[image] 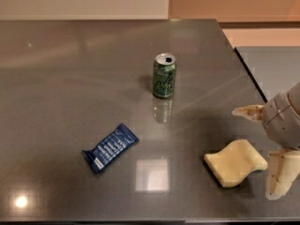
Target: Move sponge near green can
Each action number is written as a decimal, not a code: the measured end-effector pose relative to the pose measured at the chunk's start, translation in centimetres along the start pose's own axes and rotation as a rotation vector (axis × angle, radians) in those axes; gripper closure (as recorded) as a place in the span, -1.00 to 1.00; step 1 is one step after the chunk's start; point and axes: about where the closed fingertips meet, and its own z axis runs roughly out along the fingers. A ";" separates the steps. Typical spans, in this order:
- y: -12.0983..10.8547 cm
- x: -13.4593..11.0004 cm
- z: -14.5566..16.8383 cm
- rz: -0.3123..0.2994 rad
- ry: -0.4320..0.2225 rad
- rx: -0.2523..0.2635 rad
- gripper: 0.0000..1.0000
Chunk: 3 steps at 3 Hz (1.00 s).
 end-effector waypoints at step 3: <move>0.1 0.3 1.3 -0.009 0.026 -0.024 -0.19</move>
Offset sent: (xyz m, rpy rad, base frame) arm 0.0007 0.0000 -0.0199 -0.0327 0.0302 0.0143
